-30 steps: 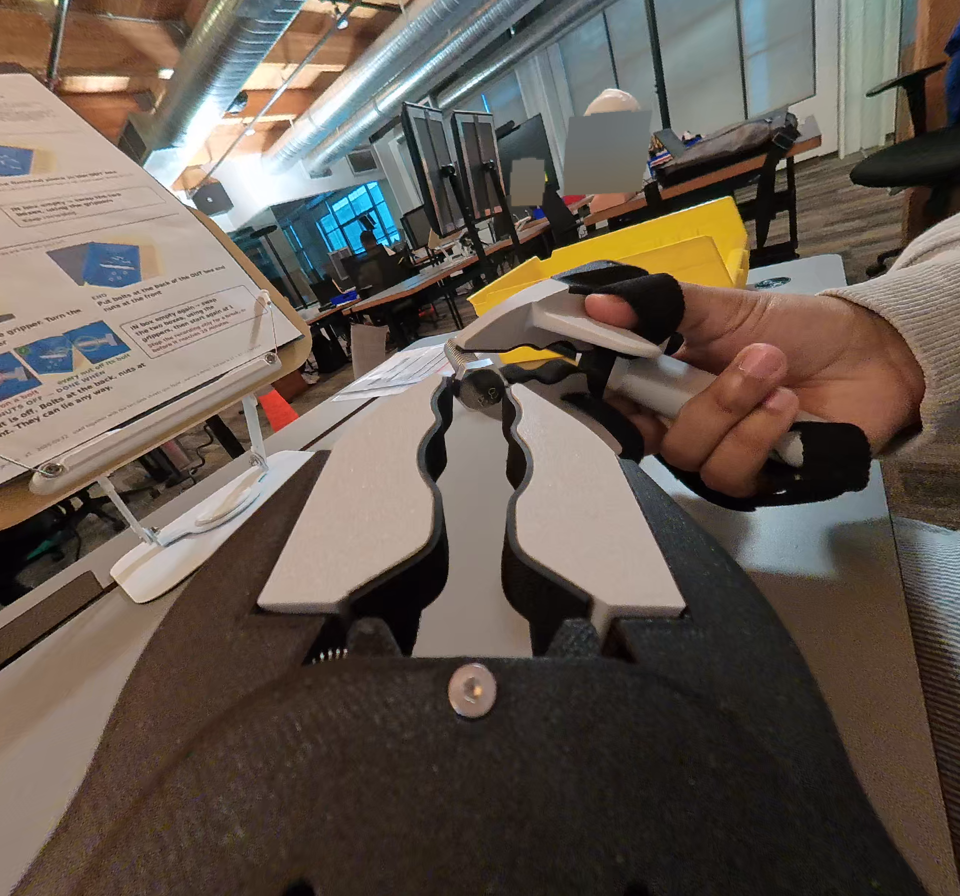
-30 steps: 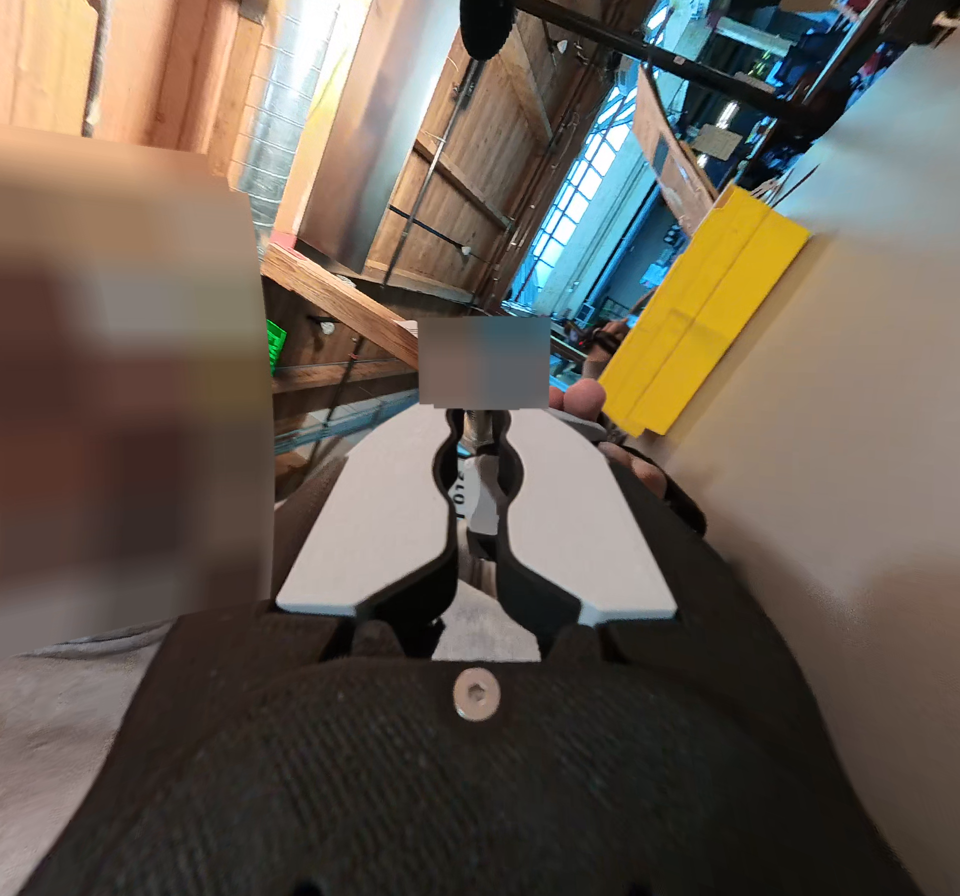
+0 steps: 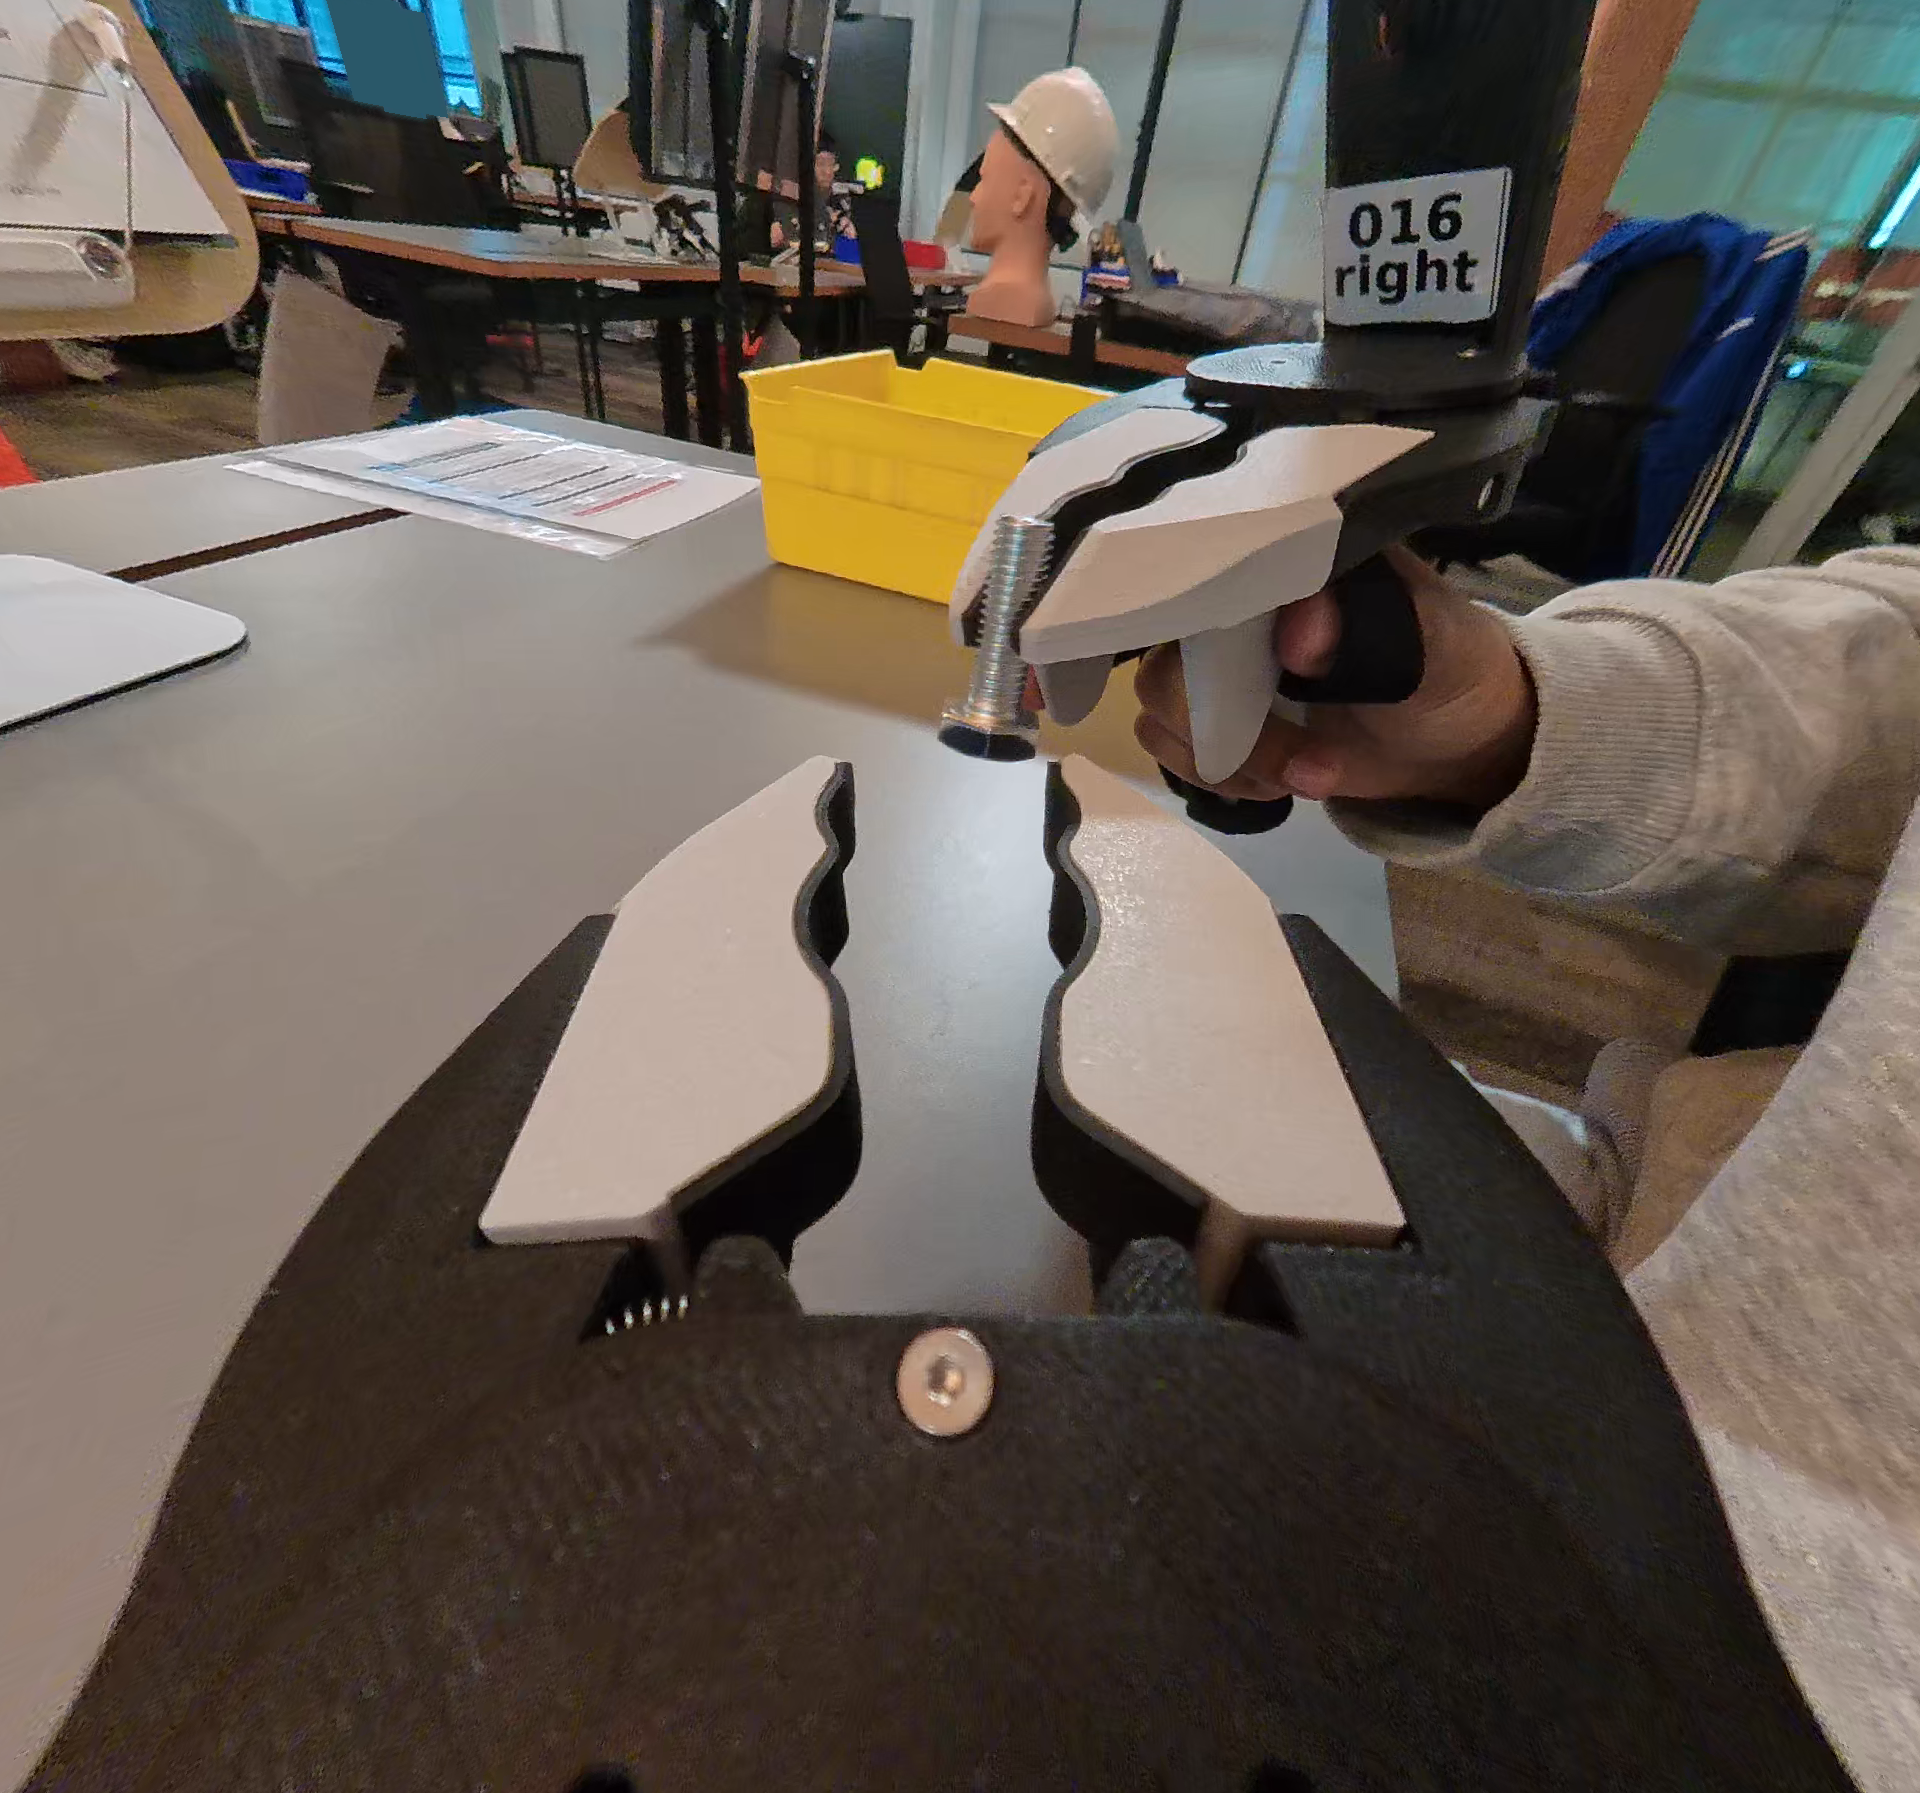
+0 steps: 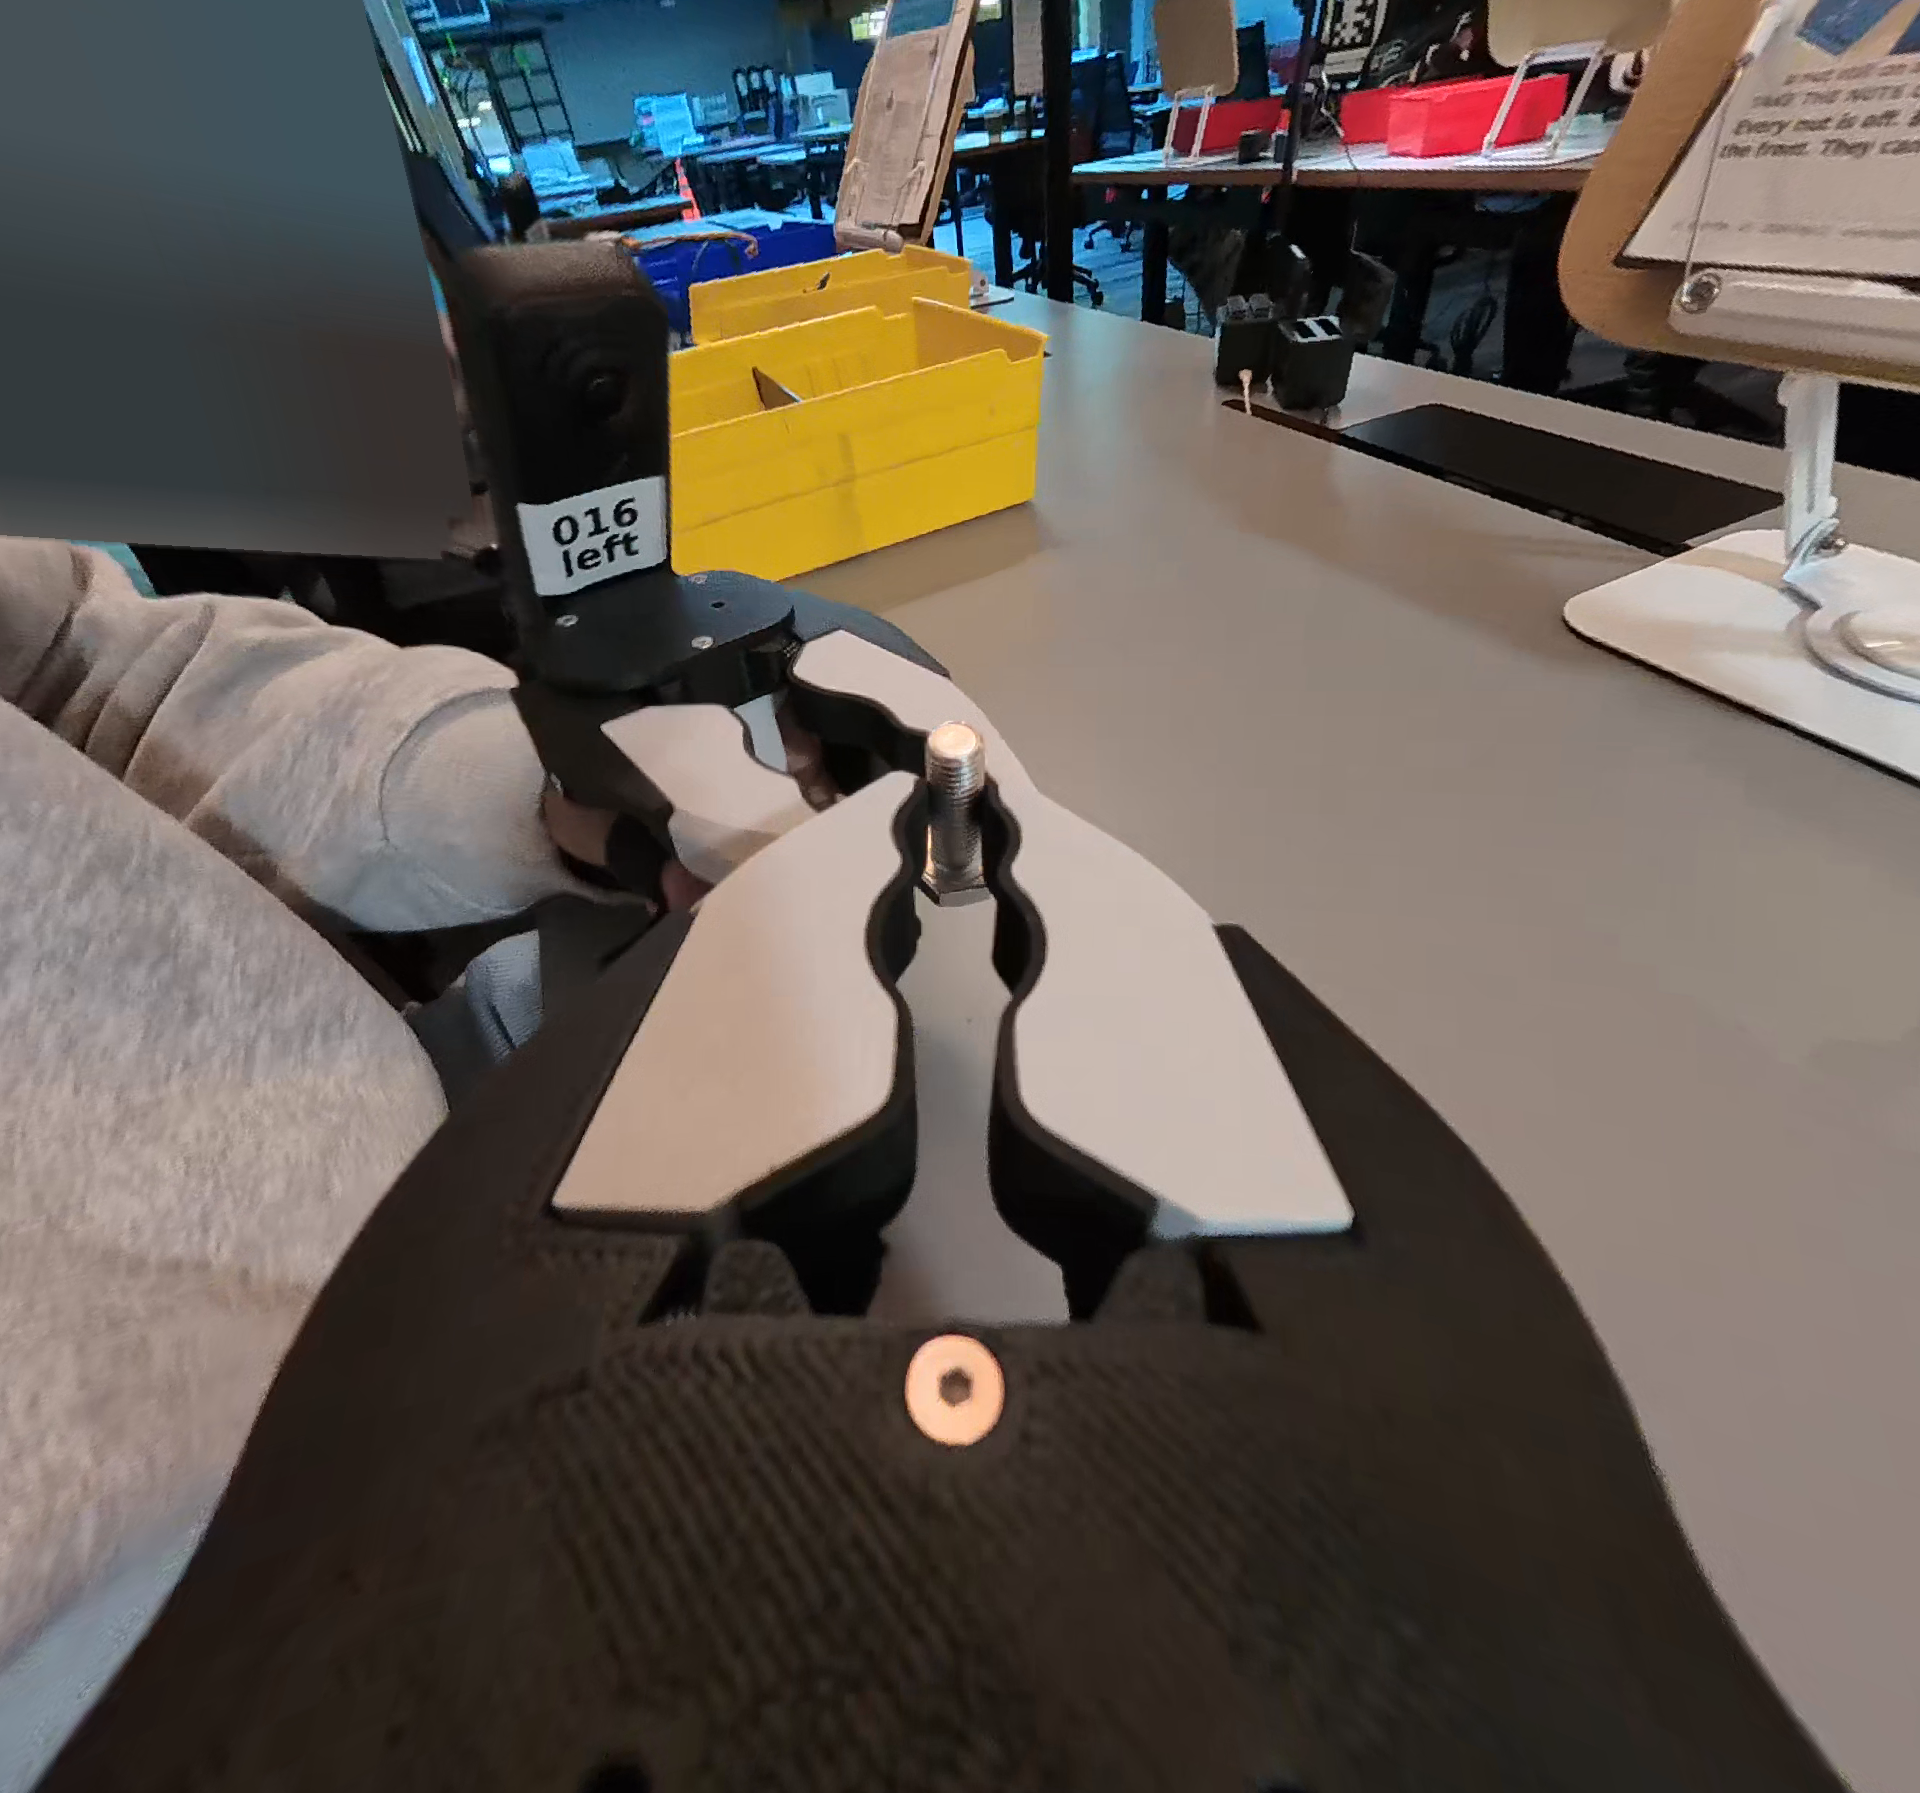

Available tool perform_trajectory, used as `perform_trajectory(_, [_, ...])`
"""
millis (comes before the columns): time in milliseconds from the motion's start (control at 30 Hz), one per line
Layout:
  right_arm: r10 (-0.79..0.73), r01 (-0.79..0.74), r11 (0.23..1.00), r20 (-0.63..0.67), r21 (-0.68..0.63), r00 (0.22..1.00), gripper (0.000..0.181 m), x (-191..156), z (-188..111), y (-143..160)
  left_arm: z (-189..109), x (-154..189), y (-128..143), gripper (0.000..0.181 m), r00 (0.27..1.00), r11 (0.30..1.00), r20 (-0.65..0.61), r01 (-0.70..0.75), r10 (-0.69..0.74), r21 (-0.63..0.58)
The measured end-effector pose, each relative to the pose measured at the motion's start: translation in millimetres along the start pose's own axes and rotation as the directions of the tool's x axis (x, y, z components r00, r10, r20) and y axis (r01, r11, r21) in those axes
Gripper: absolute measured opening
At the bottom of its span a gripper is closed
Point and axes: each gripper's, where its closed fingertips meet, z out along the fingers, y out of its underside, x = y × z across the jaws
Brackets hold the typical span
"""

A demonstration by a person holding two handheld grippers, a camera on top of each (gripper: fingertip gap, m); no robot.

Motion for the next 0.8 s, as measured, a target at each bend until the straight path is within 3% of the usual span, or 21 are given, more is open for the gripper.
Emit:
perform_trajectory(300, [0.006,-0.006,1.000,-0.001,-0.020,1.000,0.010,-4,-1,-2,-2,12,-3,0.037,0.996,1.000,-0.088,0.005,-0.003,0.030])
perform_trajectory(800, [-0.017,0.017,0.998,0.002,-0.066,1.000,0.010,-12,3,3,-3,16,-4,0.033,0.995,0.998,-0.096,-0.027,0.031,0.050])
